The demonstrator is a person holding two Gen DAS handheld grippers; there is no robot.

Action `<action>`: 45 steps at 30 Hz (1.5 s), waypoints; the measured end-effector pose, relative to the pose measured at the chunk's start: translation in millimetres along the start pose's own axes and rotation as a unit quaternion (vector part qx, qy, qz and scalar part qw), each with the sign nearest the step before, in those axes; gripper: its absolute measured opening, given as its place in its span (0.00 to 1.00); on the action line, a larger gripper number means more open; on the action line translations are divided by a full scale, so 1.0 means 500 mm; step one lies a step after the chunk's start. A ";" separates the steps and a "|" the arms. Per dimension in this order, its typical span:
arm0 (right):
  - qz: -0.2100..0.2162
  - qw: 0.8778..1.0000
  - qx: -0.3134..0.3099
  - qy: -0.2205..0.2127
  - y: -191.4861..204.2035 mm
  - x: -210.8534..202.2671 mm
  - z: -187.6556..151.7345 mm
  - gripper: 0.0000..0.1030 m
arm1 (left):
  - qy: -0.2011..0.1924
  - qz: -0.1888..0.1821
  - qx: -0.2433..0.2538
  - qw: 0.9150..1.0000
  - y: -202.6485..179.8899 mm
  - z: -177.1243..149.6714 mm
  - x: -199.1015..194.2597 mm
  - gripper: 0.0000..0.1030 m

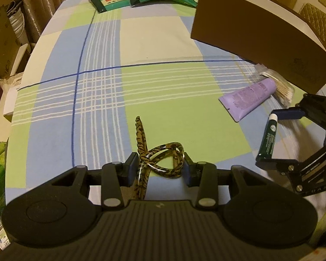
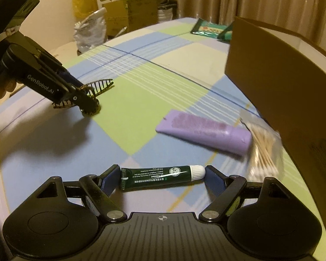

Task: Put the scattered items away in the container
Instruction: 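Grasp the leopard-print clip with the left gripper while the right grasps the green ointment tube, then lift the clip and green tube and carry both over the brown box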

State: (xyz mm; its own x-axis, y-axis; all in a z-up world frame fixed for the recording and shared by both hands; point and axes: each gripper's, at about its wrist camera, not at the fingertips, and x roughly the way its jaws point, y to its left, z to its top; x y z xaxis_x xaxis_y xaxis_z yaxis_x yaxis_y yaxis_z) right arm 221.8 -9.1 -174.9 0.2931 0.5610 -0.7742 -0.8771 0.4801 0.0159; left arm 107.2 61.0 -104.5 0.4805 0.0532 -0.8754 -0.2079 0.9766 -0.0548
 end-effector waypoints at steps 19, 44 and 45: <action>-0.067 0.989 0.123 -0.036 -0.066 -0.172 -0.058 0.78 | -0.030 -0.073 0.065 0.995 -0.122 0.052 -0.028 0.32; -0.115 0.971 0.182 -0.105 -0.163 -0.309 -0.027 0.79 | -0.114 -0.117 0.108 0.981 -0.241 0.168 -0.103 0.32; -0.115 0.970 0.183 -0.107 -0.167 -0.313 -0.026 0.79 | -0.117 -0.117 0.108 0.980 -0.244 0.172 -0.104 0.32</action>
State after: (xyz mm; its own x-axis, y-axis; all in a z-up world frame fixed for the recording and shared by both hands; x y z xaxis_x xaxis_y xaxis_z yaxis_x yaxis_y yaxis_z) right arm 244.1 -145.7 -63.6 0.5724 0.5192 -0.6347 -0.5965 0.7948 0.1122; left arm 180.8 -43.0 -11.1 0.6805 -0.1557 -0.7160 0.1049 0.9878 -0.1152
